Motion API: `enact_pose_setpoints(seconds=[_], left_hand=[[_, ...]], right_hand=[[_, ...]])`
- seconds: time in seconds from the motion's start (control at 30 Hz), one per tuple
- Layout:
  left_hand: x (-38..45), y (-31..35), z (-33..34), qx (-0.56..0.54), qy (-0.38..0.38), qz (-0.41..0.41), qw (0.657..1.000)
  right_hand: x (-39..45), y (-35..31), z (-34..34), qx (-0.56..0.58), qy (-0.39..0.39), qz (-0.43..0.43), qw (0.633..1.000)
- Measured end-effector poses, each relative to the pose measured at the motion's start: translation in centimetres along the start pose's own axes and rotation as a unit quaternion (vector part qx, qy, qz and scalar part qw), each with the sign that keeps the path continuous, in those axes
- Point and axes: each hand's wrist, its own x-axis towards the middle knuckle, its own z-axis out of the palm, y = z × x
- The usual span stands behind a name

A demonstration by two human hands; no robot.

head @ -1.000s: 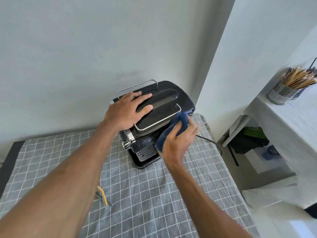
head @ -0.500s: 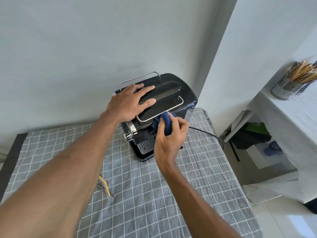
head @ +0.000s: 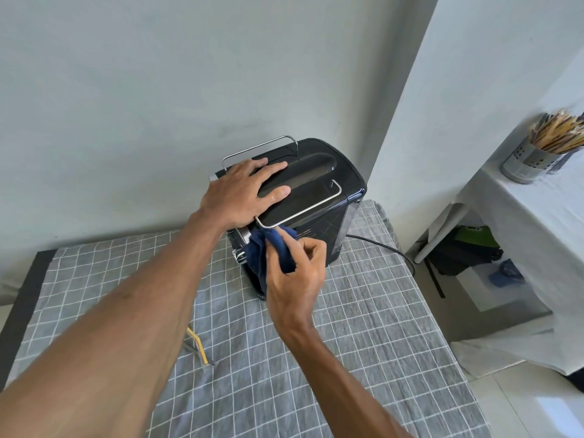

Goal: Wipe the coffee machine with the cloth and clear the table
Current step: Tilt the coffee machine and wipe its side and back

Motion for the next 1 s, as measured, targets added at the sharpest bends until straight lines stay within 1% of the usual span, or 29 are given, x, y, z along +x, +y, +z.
enact_pose_setpoints(seconds=[0.07, 0.1, 0.2, 0.27, 0.3, 0.37, 0.47, 0.53, 0.6, 0.63, 0.67, 0.73, 0.77, 0.83, 0.87, 0.93, 1.0], left_hand=[[-0.1, 0.3, 0.2, -0.006, 0.001, 0.002, 1.0], [-0.1, 0.4, 0.2, -0.005, 0.001, 0.003, 1.0], [0.0, 0.4, 0.3, 0.0, 0.003, 0.004, 1.0], [0.1, 0.3, 0.4, -0.004, 0.007, 0.001, 1.0], [0.1, 0.3, 0.4, -0.005, 0.008, 0.0, 1.0], [0.1, 0.3, 0.4, -0.004, 0.006, 0.002, 1.0], [0.0, 0.4, 0.3, -0.003, 0.001, 0.002, 1.0], [0.0, 0.4, 0.3, -0.002, 0.0, 0.002, 1.0], [-0.1, 0.5, 0.4, -0.006, 0.001, -0.001, 1.0], [-0.1, 0.5, 0.3, -0.007, 0.003, -0.004, 1.0], [-0.1, 0.5, 0.2, -0.008, 0.002, -0.007, 1.0], [0.0, 0.6, 0.1, -0.004, -0.003, -0.006, 1.0], [0.1, 0.6, 0.1, 0.0, -0.005, -0.004, 1.0], [0.1, 0.6, 0.0, 0.002, -0.004, -0.004, 1.0], [0.1, 0.5, 0.1, 0.002, -0.002, -0.004, 1.0], [0.1, 0.5, 0.2, 0.001, 0.001, -0.004, 1.0], [0.1, 0.6, 0.2, 0.001, 0.002, -0.004, 1.0]], right_hand=[[0.8, 1.0, -0.5, 0.0, 0.031, 0.036, 0.999], [1.5, 1.3, -0.7, 0.004, 0.042, 0.041, 0.998], [2.6, 1.3, -0.3, 0.032, 0.034, 0.048, 0.998], [2.1, 1.0, 0.0, 0.032, 0.019, 0.039, 0.999], [1.6, 0.9, 0.2, 0.025, 0.007, 0.022, 0.999], [0.3, 1.0, 0.5, 0.023, -0.03, -0.009, 0.999], [-0.5, 1.1, 0.3, 0.041, -0.095, -0.022, 0.994], [-0.1, 1.7, -0.6, 0.03, -0.117, -0.047, 0.991], [0.8, 2.6, -1.9, -0.001, -0.104, -0.074, 0.992], [1.5, 3.3, -2.2, -0.004, -0.078, -0.053, 0.996], [2.3, 3.8, -2.3, 0.006, -0.042, 0.001, 0.999], [4.5, 4.4, -2.4, 0.055, 0.027, 0.118, 0.991], [5.5, 4.2, -2.3, 0.074, 0.061, 0.14, 0.985], [6.1, 3.7, -1.8, 0.103, 0.105, 0.161, 0.976], [5.6, 3.3, -1.3, 0.116, 0.113, 0.168, 0.972], [3.0, 2.6, -0.3, 0.126, 0.078, 0.148, 0.978], [0.0, 2.7, 0.3, 0.075, 0.02, 0.072, 0.994]])
